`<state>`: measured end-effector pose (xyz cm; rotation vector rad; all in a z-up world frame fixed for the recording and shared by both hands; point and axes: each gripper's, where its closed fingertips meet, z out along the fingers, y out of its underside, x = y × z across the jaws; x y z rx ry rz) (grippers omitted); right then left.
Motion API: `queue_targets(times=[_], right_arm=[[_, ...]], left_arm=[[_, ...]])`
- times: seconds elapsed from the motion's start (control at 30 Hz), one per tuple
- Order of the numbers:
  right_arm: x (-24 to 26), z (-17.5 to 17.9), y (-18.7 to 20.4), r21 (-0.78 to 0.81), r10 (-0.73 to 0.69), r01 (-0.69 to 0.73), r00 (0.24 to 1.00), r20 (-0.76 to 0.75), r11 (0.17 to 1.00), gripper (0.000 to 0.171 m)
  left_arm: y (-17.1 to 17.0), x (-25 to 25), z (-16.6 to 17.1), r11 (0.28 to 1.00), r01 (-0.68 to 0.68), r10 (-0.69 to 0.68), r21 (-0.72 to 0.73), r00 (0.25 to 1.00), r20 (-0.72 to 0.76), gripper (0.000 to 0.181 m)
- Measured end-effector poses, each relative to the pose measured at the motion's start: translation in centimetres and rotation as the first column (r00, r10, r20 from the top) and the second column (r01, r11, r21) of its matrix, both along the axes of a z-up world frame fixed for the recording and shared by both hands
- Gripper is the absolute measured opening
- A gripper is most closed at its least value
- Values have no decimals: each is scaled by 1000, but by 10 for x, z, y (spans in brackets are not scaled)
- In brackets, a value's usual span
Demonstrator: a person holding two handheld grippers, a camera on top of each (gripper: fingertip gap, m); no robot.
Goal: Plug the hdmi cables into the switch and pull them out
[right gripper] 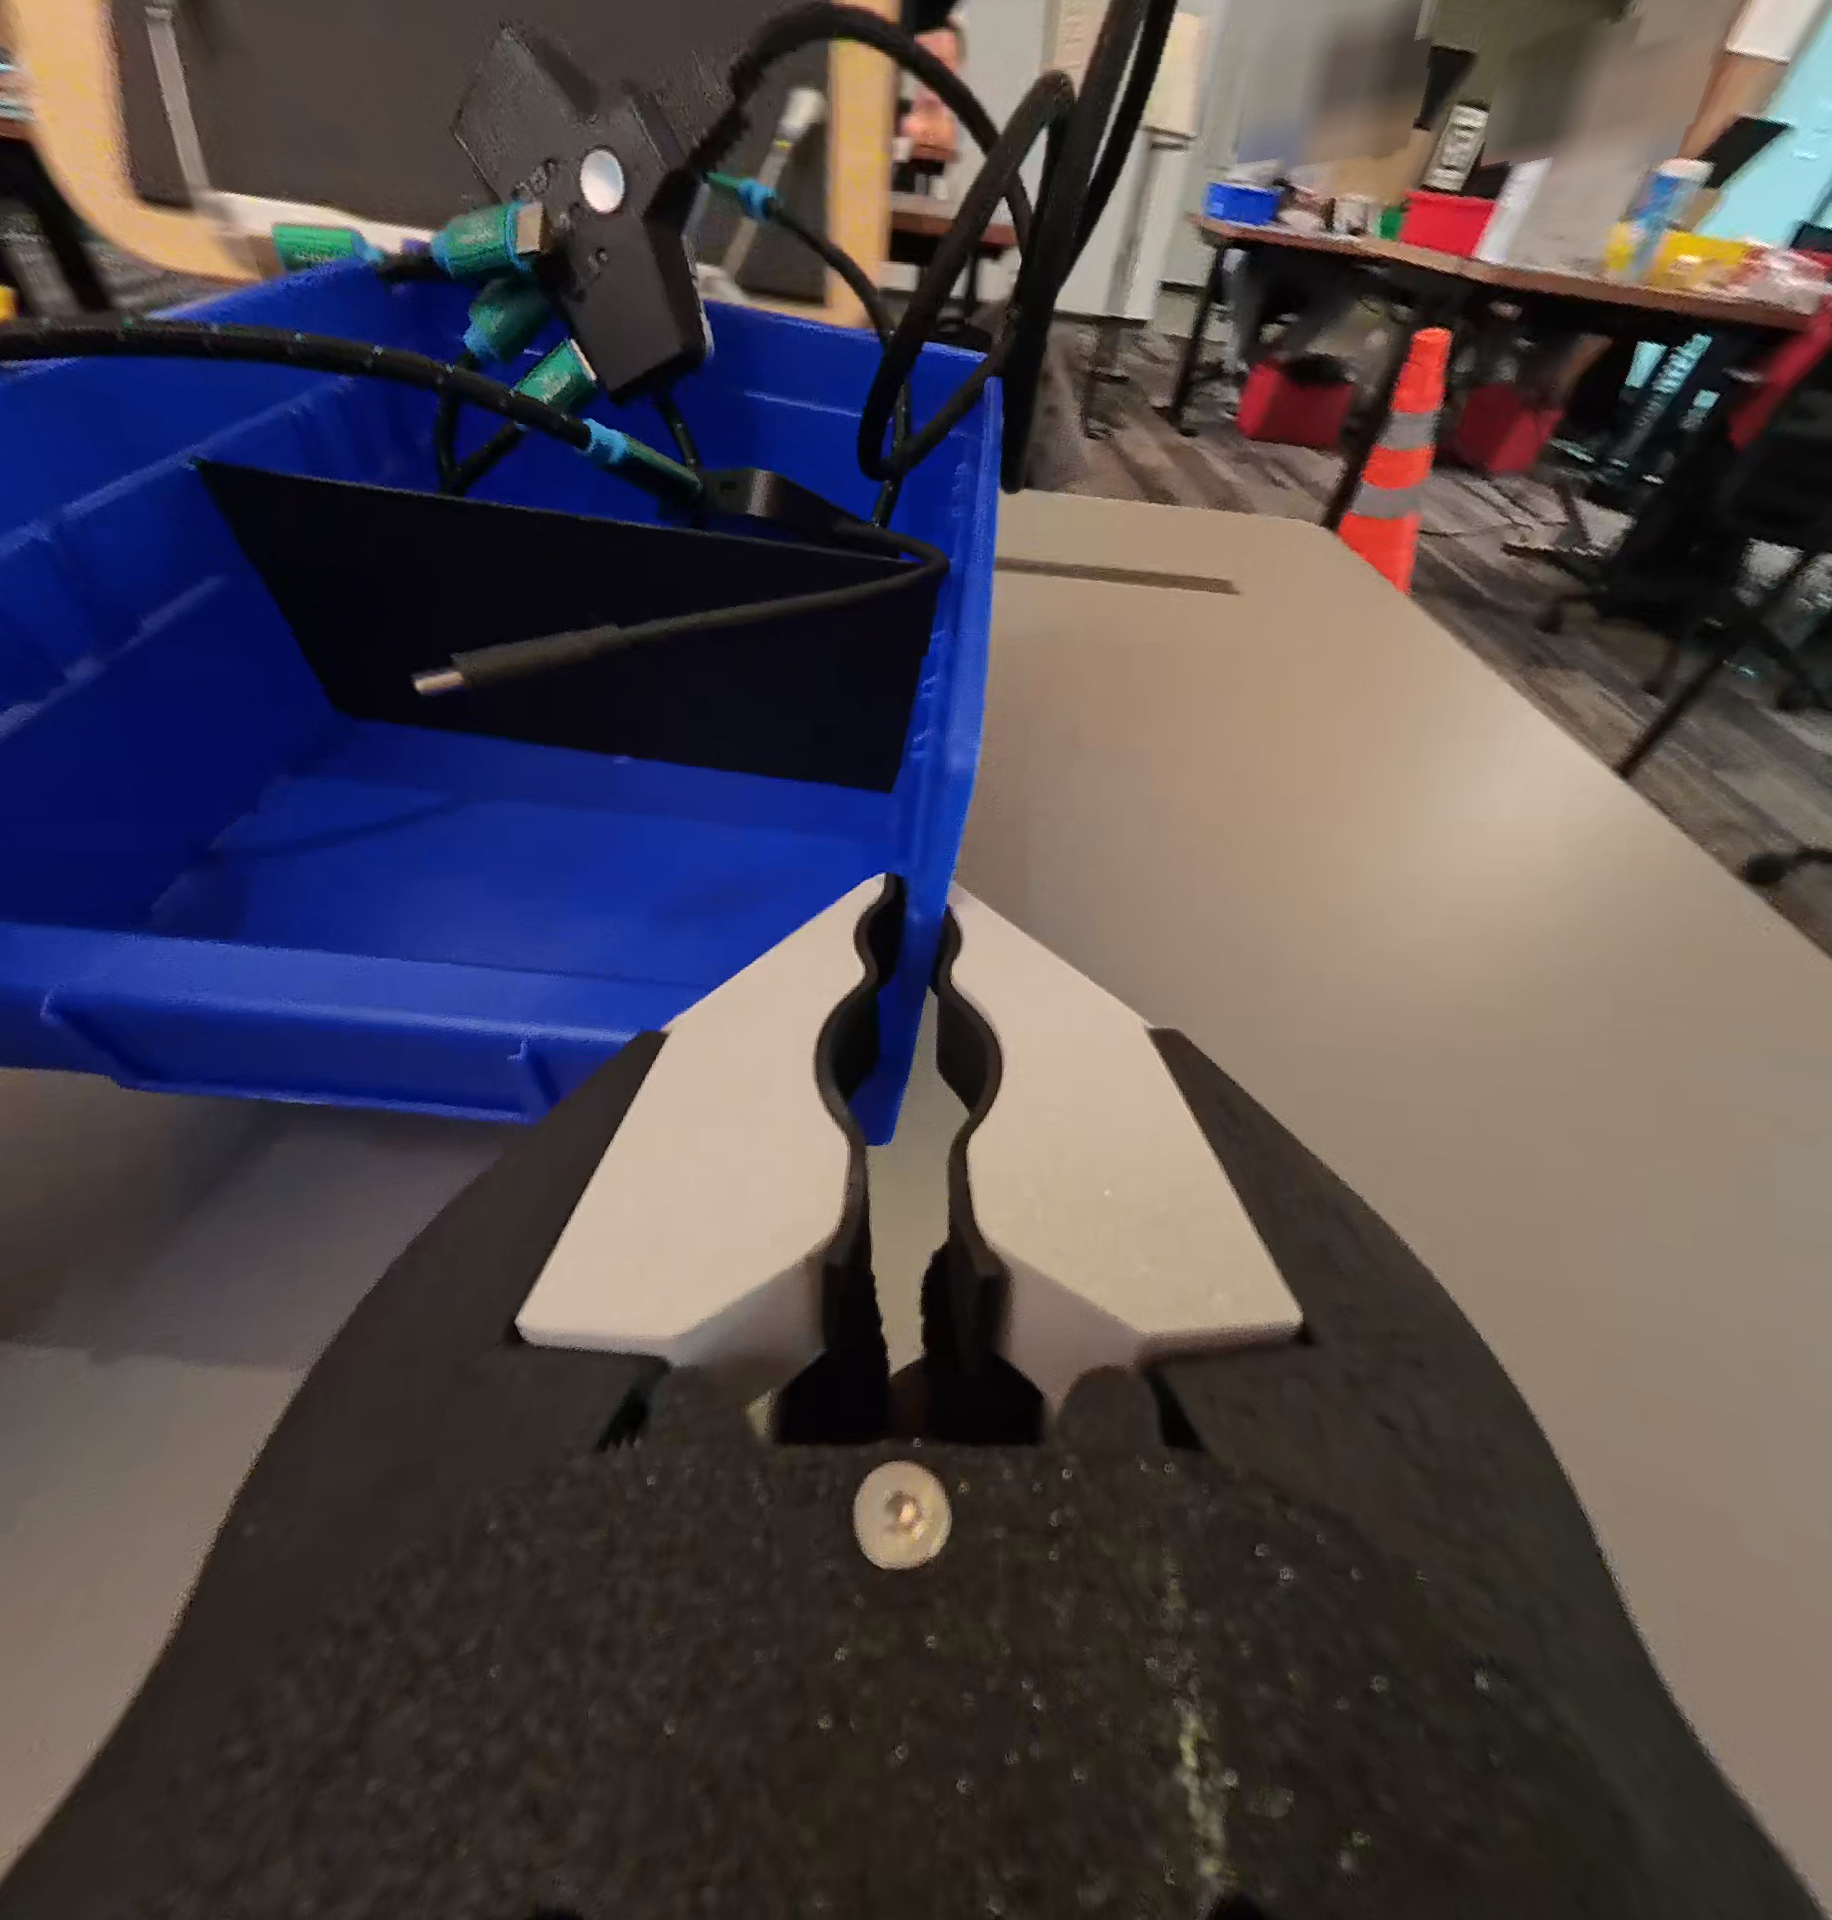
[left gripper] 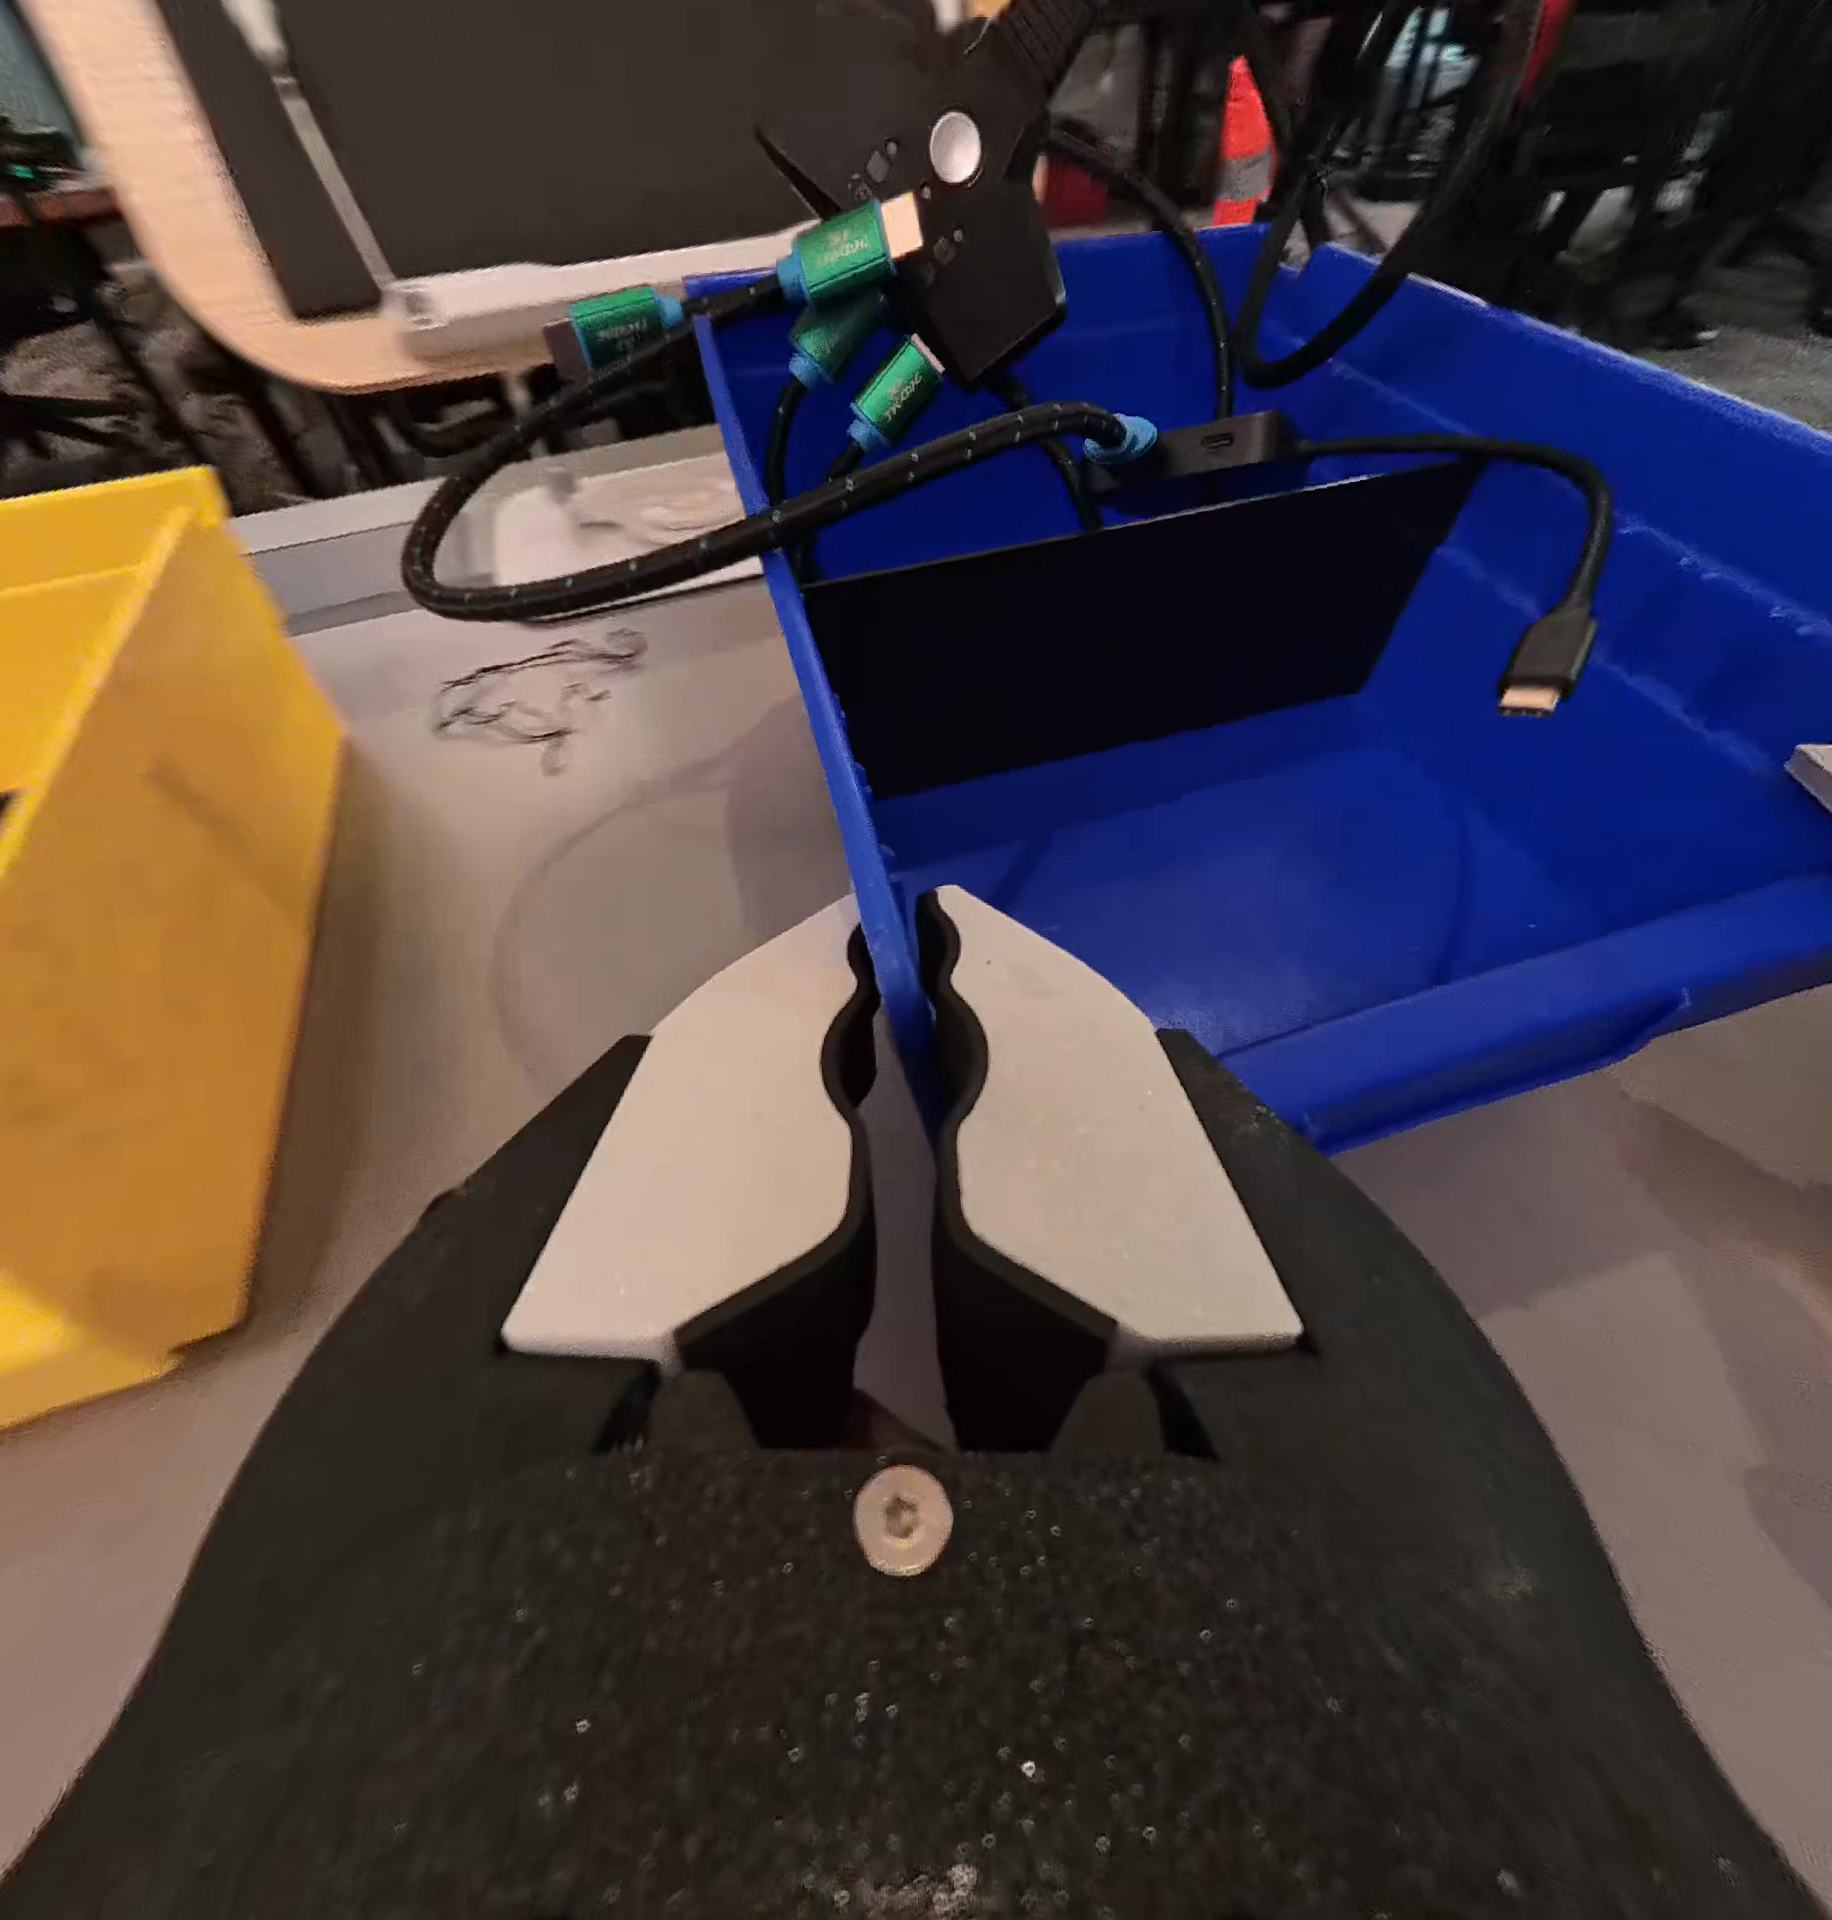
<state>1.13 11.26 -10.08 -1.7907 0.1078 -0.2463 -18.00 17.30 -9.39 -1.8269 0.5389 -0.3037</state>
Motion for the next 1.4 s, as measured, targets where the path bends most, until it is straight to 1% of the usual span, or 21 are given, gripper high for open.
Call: queue_targets(times=[0.03,0.13,0.2,0.23,0.27,0.33,0.4,0.5,0.6,0.67,0.73,0.77,0.8,0.87,0.93,1.0,1.13,1.2,1.23,1.27,1.4], right_arm=[[-12,-1,7,-3,34,-34,999,2,999,1],[-40,-7,24,-34,120,-120,993,-2,992,1],[-51,-21,30,-98,145,-146,989,-22,984,1],[-53,-30,32,-137,141,-147,989,-53,980,1],[-52,-32,34,-128,121,-133,988,-98,983,1],[-54,-32,34,-130,149,-170,976,-158,977,9],[-57,-32,34,-113,210,-236,957,-202,965,24],[-55,-26,25,-64,282,-305,928,-244,950,26],[-45,-14,11,1,318,-327,920,-228,945,28],[-34,-8,0,24,316,-318,929,-190,948,28],[-21,-7,-10,29,286,-285,942,-174,958,28],[-15,-7,-14,27,268,-268,946,-184,963,28],[-11,-8,-18,23,254,-255,946,-199,967,28],[-5,-11,-26,14,242,-244,946,-218,970,28],[-2,-17,-32,-16,226,-235,950,-214,972,28],[0,-19,-39,-26,218,-228,955,-203,973,28],[7,-19,-53,-30,203,-212,961,-186,977,28],[10,-23,-59,-42,194,-205,963,-189,978,28],[12,-24,-61,-48,187,-200,964,-190,979,28],[14,-25,-64,-52,181,-194,965,-191,980,28],[17,-19,-75,-29,171,-179,969,-176,984,28]], left_arm=[[1,-13,-2,1000,-25,25,4,1000,-6,5],[3,-42,-14,996,-86,86,-11,996,-33,5],[5,-52,-27,994,-96,93,-48,993,-69,7],[6,-52,-28,997,-75,72,-28,993,-89,9],[7,-51,-29,998,-61,57,-33,992,-114,10],[4,-47,-30,998,-21,12,-64,990,-138,13],[-7,-41,-27,992,48,-55,-116,996,-64,21],[-28,-49,-1,985,118,-106,-125,990,98,35],[-33,-103,34,1000,29,-30,7,992,120,36],[-24,-162,39,996,-76,71,48,993,93,36],[-6,-242,18,971,-239,239,18,971,-29,40],[4,-279,6,951,-309,305,-27,948,-95,52],[13,-303,-2,942,-327,318,-76,942,-110,60],[35,-339,-2,930,-354,353,-105,935,-21,58],[55,-354,-3,940,-315,326,-133,942,79,53],[74,-373,-17,924,-337,350,-180,936,45,57],[102,-363,-18,955,-240,260,-175,960,107,49],[112,-354,-20,960,-215,236,-178,965,110,37],[115,-348,-26,964,-191,210,-186,973,94,18],[118,-346,-32,962,-205,218,-179,974,55,7],[121,-347,-34,953,-248,254,-176,967,12,3]])
